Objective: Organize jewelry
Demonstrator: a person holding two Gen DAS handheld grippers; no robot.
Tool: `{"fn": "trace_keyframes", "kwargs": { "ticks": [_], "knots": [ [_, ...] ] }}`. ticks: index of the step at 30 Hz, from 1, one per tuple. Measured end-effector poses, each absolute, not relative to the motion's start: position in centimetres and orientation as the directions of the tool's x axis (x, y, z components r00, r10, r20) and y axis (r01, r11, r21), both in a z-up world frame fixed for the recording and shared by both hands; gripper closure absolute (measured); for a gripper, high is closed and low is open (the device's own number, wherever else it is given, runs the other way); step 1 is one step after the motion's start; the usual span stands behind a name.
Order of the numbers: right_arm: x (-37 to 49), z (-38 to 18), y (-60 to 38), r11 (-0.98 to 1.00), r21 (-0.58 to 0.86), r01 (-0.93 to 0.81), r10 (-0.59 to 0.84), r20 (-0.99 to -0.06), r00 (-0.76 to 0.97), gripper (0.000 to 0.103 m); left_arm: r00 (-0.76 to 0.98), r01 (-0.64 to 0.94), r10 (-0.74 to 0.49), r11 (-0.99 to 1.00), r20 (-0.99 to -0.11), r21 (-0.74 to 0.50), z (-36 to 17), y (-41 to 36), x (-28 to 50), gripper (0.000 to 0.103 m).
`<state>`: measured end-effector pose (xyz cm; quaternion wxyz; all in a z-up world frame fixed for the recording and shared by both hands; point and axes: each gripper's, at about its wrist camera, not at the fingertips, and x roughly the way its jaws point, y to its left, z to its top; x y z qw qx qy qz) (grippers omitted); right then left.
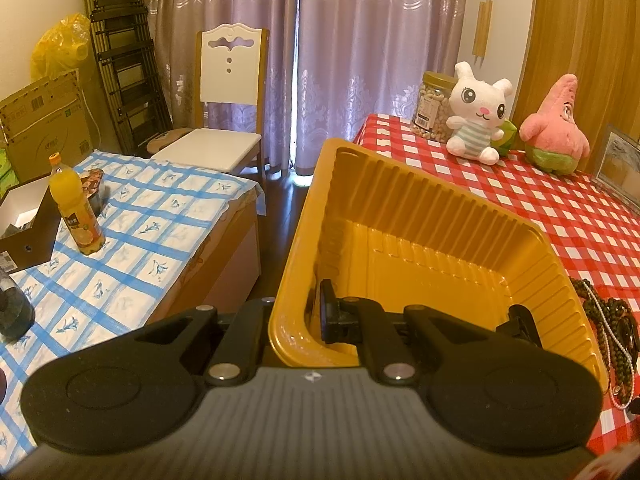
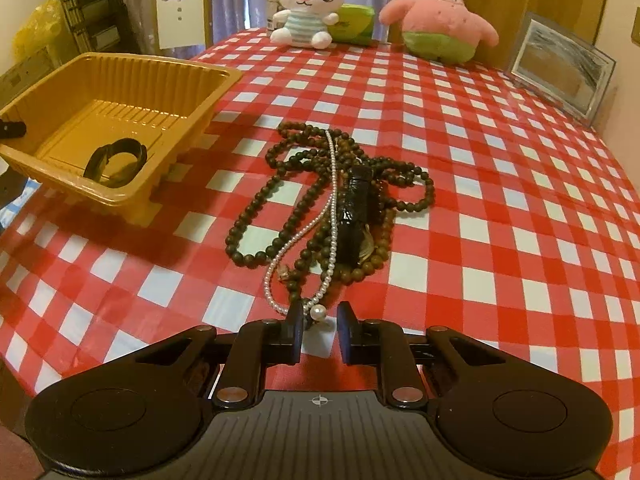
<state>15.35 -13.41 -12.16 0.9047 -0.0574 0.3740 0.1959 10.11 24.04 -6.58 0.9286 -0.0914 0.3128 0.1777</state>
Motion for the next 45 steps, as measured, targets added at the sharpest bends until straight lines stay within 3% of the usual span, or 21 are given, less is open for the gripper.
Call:
{"fn": "trace_keyframes", "kwargs": {
  "ticks": [1, 6, 14, 26, 32, 42, 45],
  "knots": [
    [15.4, -12.2, -13.3, 0.915, 0.042, -0.401, 0.314, -0.699, 0.643, 0.095, 0.741, -0.387, 0.272, 0.920, -0.614, -0.059, -6.6, 24.0, 10.1, 0.095],
    [15.0, -11.8, -13.5, 0.914, 0.039, -0.404, 0.319, -0.686, 0.654, 0.095, 0.745, -0.383, 0.272, 0.922, -0.609, -0.057, -6.5, 23.9, 9.6, 0.095],
    [15.3, -8.6, -16.6, 0.914, 0.256, -0.314, 0.404, -0.605, 0.686, 0.095, 0.744, -0.383, 0.271, 0.922, -0.610, -0.057, -6.5, 23.8, 9.8, 0.095],
    [18.5, -4.4, -3.9, 0.672, 0.367, -0.643, 0.731, -0.467, 0.497, 0.095, 0.740, -0.386, 0.268, 0.921, -0.617, -0.063, -6.5, 23.3, 10.0, 0.095],
    [20.5, -5.1, 2.5, 0.613, 0.358, -0.704, 0.760, -0.511, 0.401, 0.095, 0.744, -0.379, 0.263, 0.923, -0.614, -0.064, -6.5, 23.3, 10.1, 0.095],
    [21.5, -7.2, 5.6, 0.632, 0.338, -0.697, 0.727, -0.571, 0.382, 0.094, 0.744, -0.378, 0.259, 0.923, -0.615, -0.068, -6.4, 23.5, 10.3, 0.095],
    [21.4, -7.1, 5.6, 0.646, 0.348, -0.679, 0.722, -0.567, 0.396, 0.086, 0.745, -0.376, 0.259, 0.925, -0.615, -0.065, -6.3, 23.5, 10.6, 0.096]
  ]
}}
